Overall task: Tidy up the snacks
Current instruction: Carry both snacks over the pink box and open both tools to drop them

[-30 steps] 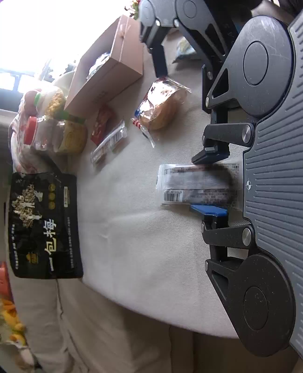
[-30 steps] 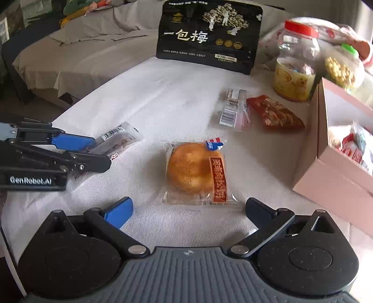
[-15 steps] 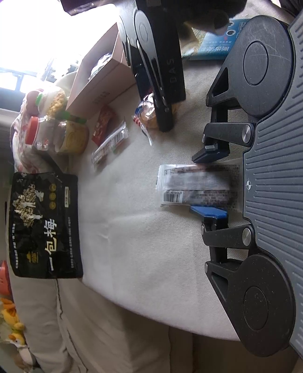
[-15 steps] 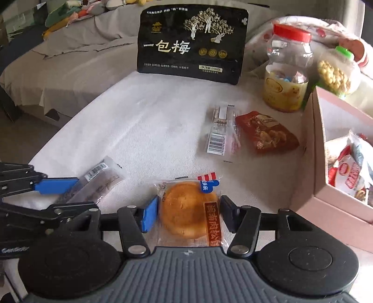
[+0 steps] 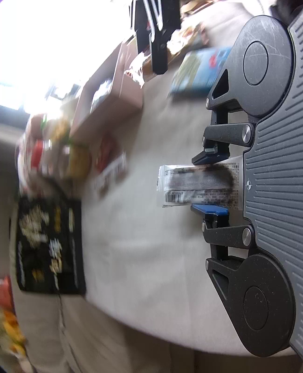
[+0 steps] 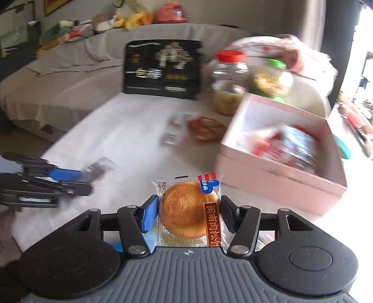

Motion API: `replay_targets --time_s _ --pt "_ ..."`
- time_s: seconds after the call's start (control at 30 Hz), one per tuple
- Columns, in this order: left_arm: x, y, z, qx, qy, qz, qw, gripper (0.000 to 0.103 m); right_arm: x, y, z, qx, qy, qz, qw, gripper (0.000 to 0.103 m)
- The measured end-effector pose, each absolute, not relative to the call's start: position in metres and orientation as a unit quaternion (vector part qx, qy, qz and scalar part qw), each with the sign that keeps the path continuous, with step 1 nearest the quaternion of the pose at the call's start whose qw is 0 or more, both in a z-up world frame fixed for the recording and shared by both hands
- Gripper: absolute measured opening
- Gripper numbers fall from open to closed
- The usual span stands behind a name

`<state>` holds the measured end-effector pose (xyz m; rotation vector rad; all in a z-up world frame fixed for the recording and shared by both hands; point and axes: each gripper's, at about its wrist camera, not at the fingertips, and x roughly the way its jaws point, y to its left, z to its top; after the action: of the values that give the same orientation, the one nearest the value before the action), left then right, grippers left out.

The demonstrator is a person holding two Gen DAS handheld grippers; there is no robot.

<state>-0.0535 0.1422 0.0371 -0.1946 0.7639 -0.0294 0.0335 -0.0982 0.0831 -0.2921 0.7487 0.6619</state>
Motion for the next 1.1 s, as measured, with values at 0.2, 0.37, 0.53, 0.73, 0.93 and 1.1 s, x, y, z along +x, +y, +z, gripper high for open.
replay_targets --time_s 0.2,0.37,0.53,0.73,0.93,1.1 --pt "-0.067 0.084 0.053 -0.07 0.371 -0.099 0.921 0.041 0.02 -0.166 0.096 -0.116 0.346 0.262 0.894 0.057" --pt "-0.065 0.041 0.085 -0.057 0.338 -0.165 0.925 0.041 0.008 -0.21 0.129 -0.105 0.295 0.232 0.921 0.057" --pt "-0.028 0.021 0.121 -0.063 0.283 -0.176 0.941 0.041 0.012 -0.236 0.17 -0.075 0.224 0.208 0.949 0.057" --pt "0.067 0.018 0.133 -0.108 0.27 -0.141 0.946 0.041 0.049 -0.241 0.181 -0.049 0.213 0.19 0.957 0.057" --pt "0.168 0.012 0.095 -0.173 0.313 -0.112 0.927 0.045 0.09 -0.232 0.173 -0.022 0.251 0.179 0.951 0.057" --pt "0.166 0.031 0.089 -0.21 0.3 -0.104 0.925 0.045 0.13 -0.222 0.164 -0.006 0.286 0.176 0.942 0.057"
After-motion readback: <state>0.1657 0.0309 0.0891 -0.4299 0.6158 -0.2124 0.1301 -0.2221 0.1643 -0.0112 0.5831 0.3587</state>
